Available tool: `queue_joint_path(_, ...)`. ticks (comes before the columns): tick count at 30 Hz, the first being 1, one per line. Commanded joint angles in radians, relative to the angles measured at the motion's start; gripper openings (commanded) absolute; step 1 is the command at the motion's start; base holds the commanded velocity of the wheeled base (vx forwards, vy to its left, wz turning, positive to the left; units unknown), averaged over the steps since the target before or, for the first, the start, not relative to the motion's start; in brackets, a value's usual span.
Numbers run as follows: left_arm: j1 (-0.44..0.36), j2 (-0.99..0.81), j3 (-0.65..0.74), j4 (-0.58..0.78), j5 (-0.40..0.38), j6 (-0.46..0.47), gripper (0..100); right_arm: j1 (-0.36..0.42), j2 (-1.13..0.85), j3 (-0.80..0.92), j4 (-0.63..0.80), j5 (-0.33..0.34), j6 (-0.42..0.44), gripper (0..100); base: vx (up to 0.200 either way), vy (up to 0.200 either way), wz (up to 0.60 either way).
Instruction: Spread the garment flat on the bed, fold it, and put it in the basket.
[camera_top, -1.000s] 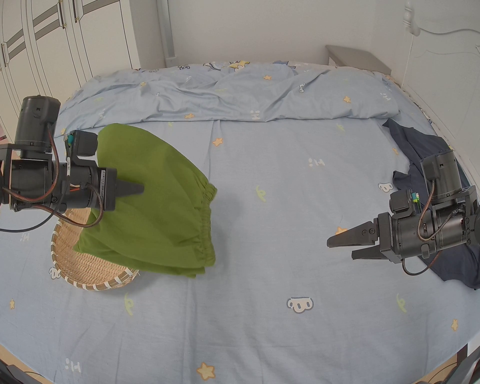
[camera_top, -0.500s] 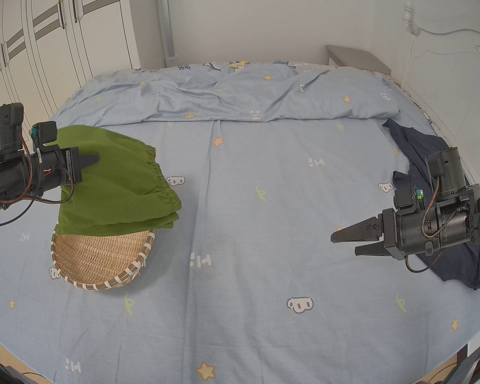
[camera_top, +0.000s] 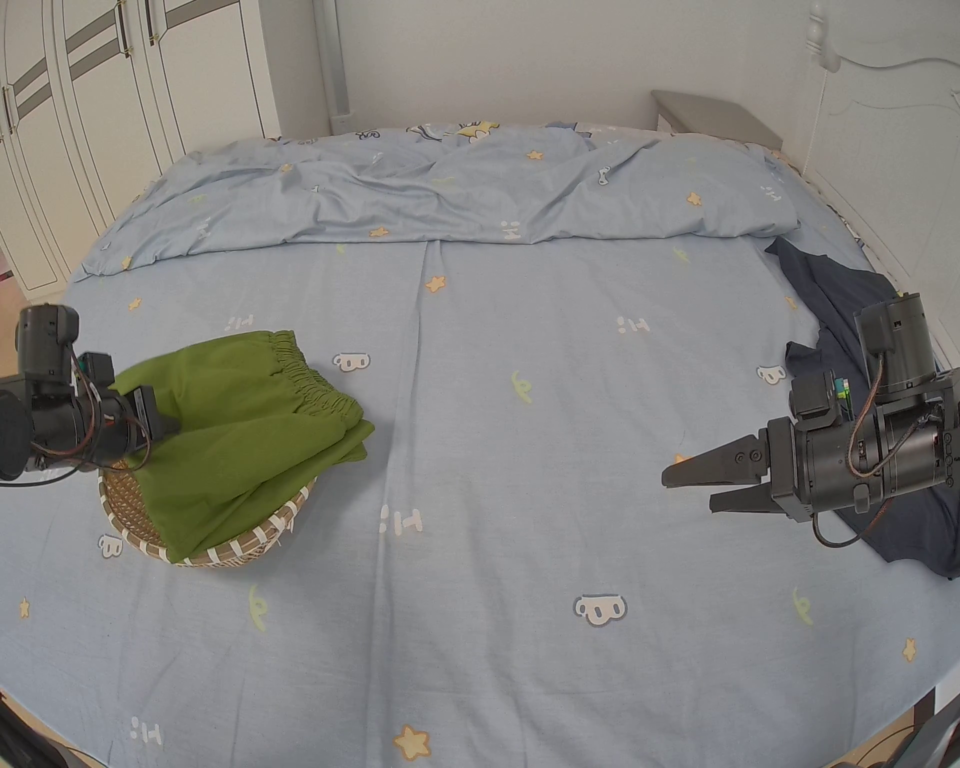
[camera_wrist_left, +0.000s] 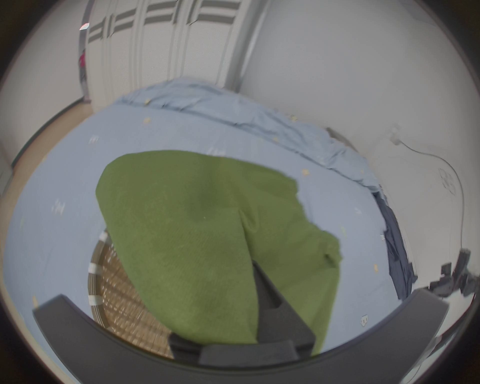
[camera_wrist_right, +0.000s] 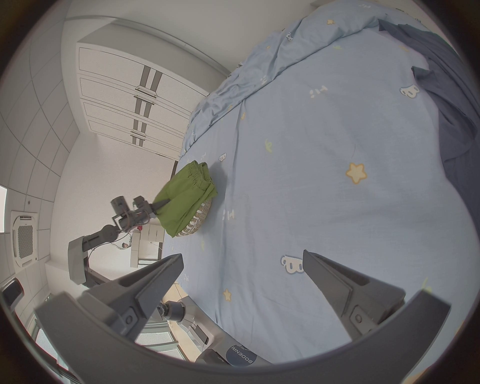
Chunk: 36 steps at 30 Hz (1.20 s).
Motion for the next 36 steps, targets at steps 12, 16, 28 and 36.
queue_joint_path(12,0.065,0.259,-0.046,0.109,0.005,-0.129,0,0.009,0.001,0.010,-0.003,0.000,-0.001,100,0.000,0.000,0.00)
queue_joint_path(16,0.059,0.259,-0.087,0.183,0.007,-0.150,0,0.009,0.001,0.008,-0.005,0.000,-0.001,100,0.000,0.000,0.00)
queue_joint_path(28,0.045,0.250,-0.124,0.255,0.007,-0.158,100,0.002,0.004,0.001,-0.005,0.000,-0.001,100,0.000,0.000,0.00)
queue_joint_path(36,0.043,0.031,-0.129,0.327,0.008,-0.159,100,0.002,0.001,0.001,-0.008,0.000,-0.003,100,0.000,0.000,0.00)
